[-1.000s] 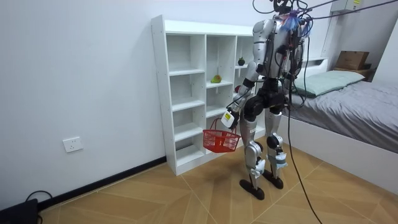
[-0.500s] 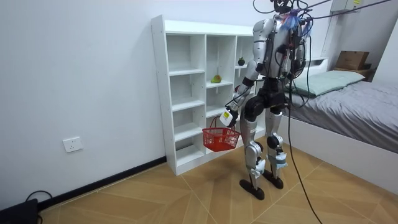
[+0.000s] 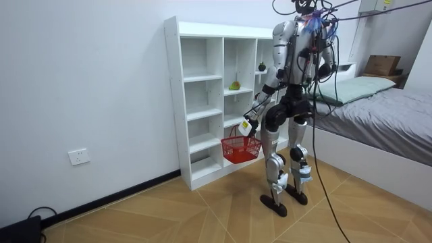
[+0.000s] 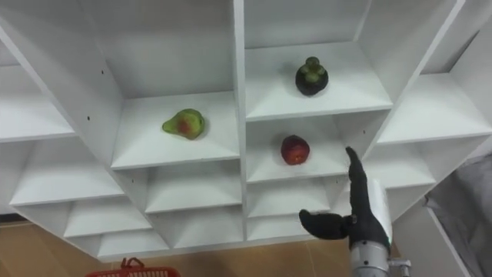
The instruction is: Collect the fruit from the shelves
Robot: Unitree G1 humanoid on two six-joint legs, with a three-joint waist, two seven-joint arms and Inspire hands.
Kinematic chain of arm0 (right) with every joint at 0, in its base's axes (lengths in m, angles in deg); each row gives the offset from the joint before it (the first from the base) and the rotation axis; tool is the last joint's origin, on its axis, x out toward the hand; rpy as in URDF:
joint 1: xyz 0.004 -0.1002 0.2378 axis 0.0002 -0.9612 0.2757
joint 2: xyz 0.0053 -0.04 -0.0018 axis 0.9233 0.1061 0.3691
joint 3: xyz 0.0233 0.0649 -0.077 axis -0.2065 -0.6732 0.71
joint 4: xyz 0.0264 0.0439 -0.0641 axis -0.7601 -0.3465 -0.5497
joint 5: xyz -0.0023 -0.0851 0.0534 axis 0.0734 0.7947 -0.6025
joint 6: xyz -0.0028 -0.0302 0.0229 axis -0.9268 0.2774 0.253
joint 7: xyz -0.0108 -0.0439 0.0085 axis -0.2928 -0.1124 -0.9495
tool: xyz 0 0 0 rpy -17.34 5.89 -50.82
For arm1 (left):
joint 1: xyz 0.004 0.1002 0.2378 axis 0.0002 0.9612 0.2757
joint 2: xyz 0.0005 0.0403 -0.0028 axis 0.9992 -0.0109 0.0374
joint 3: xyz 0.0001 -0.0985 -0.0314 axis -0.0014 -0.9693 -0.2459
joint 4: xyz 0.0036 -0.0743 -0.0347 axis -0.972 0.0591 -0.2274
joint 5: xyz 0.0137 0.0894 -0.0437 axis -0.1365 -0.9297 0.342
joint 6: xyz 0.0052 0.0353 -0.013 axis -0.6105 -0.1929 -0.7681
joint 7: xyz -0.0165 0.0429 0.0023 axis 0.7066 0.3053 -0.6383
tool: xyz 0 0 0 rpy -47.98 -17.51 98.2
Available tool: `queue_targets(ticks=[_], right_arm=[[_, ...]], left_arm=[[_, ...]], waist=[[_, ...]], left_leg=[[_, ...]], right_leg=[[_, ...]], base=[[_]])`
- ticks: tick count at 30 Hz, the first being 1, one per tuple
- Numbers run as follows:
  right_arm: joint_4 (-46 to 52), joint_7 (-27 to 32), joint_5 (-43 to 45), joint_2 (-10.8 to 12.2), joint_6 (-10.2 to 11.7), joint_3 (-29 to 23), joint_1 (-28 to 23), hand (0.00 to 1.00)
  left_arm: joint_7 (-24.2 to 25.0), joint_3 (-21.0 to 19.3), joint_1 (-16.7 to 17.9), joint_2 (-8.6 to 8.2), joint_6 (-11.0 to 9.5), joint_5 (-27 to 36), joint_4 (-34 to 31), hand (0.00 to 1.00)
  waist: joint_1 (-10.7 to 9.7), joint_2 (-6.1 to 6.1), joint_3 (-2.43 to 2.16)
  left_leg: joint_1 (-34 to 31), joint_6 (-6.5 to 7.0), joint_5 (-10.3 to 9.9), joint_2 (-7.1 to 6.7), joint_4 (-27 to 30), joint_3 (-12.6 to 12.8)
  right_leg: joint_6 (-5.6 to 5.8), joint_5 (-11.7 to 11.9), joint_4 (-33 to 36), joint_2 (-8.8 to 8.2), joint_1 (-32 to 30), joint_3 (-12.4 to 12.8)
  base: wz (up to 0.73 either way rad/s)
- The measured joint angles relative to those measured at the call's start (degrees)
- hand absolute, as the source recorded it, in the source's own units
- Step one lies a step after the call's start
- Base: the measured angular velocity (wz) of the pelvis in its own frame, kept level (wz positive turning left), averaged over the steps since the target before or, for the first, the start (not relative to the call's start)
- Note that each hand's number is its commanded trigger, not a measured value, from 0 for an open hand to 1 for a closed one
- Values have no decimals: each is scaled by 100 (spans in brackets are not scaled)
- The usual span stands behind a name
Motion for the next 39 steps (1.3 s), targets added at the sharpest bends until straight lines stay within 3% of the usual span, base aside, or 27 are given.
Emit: queue_targets(ticks=[14,20,26,34,39], right_arm=[[1245,294,48,-41,217,54,144,0],[1428,403,4,-52,399,175,309,0],[1429,503,-17,-54,438,166,696,0],[1431,557,-12,-60,442,168,819,0],[1431,739,63,-223,441,180,889,0]], left_arm=[[22,48,28,-7,-60,-147,25,100],[-1,170,-13,-9,-227,-123,204,100],[37,172,-55,-6,-231,-118,349,100],[115,164,-61,21,-231,-119,347,100],[106,170,-60,39,-229,-122,347,100]], waist=[[37,121,4],[48,107,10],[43,50,27],[54,22,29],[75,6,25]], left_leg=[[1,-6,2,40,11,59],[8,-23,12,59,12,88],[0,-42,23,73,-22,66],[3,-47,26,73,-23,59],[-7,-48,27,73,-22,26]], right_leg=[[-21,43,-2,46,-15,62],[-31,49,-5,62,-6,63],[-44,56,-10,81,-5,57],[-47,58,-23,82,-18,52],[-47,58,-25,81,-16,10]], base=[[-2],[0],[0],[0],[1]])
